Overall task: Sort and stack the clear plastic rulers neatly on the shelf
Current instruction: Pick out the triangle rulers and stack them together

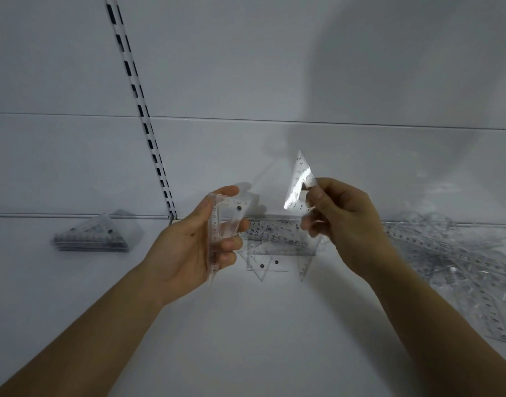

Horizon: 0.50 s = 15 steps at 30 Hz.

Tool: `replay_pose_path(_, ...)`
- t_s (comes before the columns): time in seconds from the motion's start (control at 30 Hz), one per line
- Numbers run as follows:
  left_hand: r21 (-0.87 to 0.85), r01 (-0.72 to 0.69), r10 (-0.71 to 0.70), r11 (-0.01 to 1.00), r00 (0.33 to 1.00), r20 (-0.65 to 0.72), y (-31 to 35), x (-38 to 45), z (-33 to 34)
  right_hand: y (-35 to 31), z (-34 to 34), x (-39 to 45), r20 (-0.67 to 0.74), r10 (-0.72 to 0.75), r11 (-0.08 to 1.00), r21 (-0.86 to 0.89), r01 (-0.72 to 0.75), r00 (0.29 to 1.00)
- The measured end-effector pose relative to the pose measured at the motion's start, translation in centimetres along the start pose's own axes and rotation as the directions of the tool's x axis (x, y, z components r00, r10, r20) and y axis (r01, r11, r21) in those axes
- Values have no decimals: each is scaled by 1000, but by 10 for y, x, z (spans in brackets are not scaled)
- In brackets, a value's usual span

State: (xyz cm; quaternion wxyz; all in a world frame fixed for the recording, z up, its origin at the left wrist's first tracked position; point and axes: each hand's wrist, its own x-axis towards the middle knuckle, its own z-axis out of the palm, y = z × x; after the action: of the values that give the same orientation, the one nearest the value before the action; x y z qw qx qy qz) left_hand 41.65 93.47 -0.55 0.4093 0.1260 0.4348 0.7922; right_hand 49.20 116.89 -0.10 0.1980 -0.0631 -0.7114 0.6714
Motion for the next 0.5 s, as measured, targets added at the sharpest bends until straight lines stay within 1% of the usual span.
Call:
replay_pose_path(0.03, 12, 16, -16, 1000, 1000, -3, 0, 0, 1, -2, -1, -2, 37, 27, 998, 62, -29, 999)
replay_pose_path(0.1, 33, 62, -62, 998, 998, -10, 0, -2, 3, -2, -1, -5, 85, 8, 1000, 23, -10, 996)
replay_pose_path(0.13, 41, 88, -87, 995, 996, -18, 0, -3, 4, -2, -1, -6, 81, -20, 1000, -8, 21, 996)
replay_pose_path(0.2, 36, 132, -131, 991, 991, -41, 1, -4, 6, -3, -1, -6, 70, -86, 996, -14, 87, 994)
replay_pose_path(0.23, 25, 149, -147, 989, 988, -53, 1, -5, 7, -3, -1, -7, 87, -120, 993, 4, 120, 989)
replay_pose_path(0.33, 13, 193, -191, 981, 978, -81, 1, -6, 10, -6, 0, -11, 195, -202, 979, 21, 202, 960)
replay_pose_path(0.4, 7, 223, -221, 975, 970, -101, 0, -7, 11, -7, 4, -12, 217, -163, 987, 23, 161, 962)
replay_pose_path(0.5, 22, 220, -216, 975, 969, -120, 0, -7, 9, -5, 7, -13, 114, -82, 996, 43, 78, 990)
